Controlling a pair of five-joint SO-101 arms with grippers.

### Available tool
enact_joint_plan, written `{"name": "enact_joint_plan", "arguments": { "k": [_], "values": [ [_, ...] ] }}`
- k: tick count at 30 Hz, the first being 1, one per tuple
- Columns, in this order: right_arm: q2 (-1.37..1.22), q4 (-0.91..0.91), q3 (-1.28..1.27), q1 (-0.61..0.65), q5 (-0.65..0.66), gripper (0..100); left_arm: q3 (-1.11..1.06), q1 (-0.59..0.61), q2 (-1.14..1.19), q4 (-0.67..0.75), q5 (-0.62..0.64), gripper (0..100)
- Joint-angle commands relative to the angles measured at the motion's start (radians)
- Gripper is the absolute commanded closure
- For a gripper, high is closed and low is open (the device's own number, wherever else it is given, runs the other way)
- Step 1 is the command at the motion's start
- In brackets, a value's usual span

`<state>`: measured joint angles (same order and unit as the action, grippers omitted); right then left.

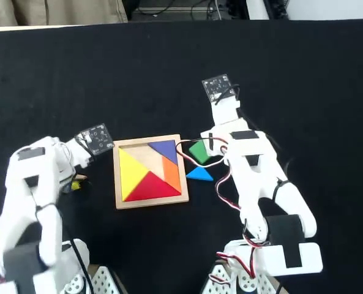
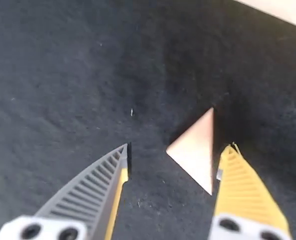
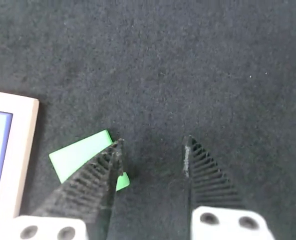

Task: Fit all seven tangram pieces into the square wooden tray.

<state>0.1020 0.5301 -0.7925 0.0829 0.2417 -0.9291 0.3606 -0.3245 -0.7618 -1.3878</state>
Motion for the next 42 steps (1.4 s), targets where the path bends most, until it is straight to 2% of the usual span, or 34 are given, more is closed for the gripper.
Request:
{"name": "enact_joint_plan", "arguments": {
  "k": [1, 4, 8, 13, 21, 28, 35, 37, 42],
  "values": [
    [0.005, -0.018, 0.005, -0.020, 0.011, 80.8, 0.213, 0.027, 0.147, -0.141, -0.011, 71],
    [0.005, -0.018, 0.005, -0.020, 0.011, 80.8, 0.341, 0.028, 0.245, -0.250, -0.005, 72],
    [0.005, -0.018, 0.005, -0.020, 0.011, 80.8, 0.410, 0.028, 0.333, -0.252, 0.043, 71],
    [0.005, -0.018, 0.005, -0.020, 0.011, 80.8, 0.409, 0.030, 0.359, -0.258, 0.040, 72],
    [0.005, -0.018, 0.005, -0.020, 0.011, 80.8, 0.421, 0.102, 0.361, -0.250, 0.038, 71],
    [0.005, -0.018, 0.005, -0.020, 0.011, 80.8, 0.371, 0.059, 0.362, -0.249, 0.048, 72],
    [0.005, -0.018, 0.005, -0.020, 0.011, 80.8, 0.302, 0.044, 0.364, -0.103, 0.132, 72],
    [0.005, -0.018, 0.005, -0.020, 0.011, 80.8, 0.289, 0.036, 0.362, -0.107, 0.132, 74],
    [0.005, -0.018, 0.005, -0.020, 0.011, 80.8, 0.283, 0.021, 0.356, -0.109, 0.138, 88]
  ]
}}
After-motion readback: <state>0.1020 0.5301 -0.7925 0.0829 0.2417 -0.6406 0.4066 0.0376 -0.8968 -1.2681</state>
